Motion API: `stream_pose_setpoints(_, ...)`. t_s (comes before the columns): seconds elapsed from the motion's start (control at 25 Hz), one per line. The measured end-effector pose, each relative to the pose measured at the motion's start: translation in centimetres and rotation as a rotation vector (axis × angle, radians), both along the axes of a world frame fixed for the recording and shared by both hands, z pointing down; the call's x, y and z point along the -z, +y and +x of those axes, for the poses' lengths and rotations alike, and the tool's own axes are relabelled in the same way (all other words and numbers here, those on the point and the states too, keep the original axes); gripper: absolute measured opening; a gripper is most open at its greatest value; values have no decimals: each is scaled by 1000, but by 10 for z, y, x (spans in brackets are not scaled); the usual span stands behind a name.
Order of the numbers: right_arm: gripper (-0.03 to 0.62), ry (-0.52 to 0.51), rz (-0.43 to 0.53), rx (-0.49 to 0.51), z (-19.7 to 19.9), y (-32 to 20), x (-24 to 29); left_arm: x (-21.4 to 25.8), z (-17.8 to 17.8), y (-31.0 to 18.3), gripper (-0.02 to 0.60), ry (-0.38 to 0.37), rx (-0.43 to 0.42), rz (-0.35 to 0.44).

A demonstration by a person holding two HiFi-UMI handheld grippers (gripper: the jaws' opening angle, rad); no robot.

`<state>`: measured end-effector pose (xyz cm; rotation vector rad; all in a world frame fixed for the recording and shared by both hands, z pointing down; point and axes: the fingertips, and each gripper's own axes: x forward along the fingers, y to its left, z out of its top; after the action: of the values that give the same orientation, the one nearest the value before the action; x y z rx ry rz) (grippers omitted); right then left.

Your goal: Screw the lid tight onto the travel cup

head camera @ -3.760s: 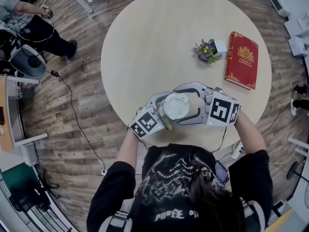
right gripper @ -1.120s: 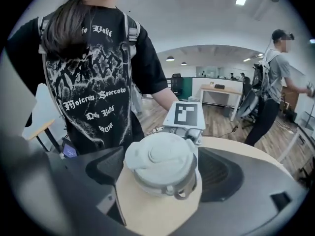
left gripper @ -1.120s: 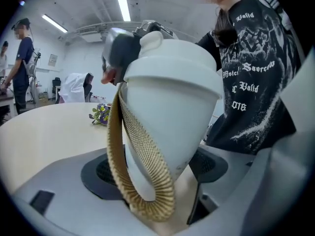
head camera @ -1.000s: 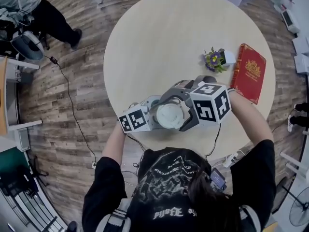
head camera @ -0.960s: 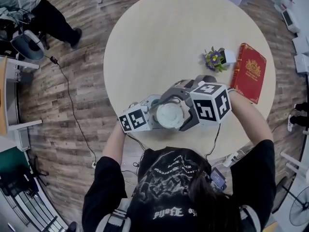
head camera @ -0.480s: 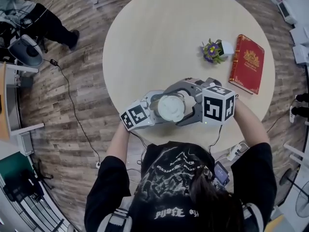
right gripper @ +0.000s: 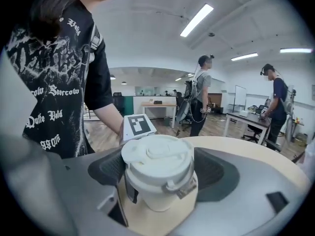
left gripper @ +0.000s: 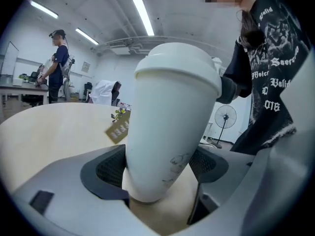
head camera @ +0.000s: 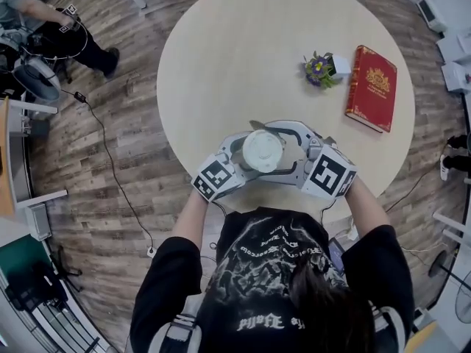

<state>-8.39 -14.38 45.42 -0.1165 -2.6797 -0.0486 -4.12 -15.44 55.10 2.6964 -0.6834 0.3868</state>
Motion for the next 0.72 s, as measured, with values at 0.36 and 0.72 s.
stream_pose_setpoints(0.36,434,-38,1,-222,3,0,-1,-2,1,-2,411,-48,169,38)
stream_pose_setpoints(0.72,436,-79,27,-433,3,-2,0,-4,1,-4,411,-75,279,75)
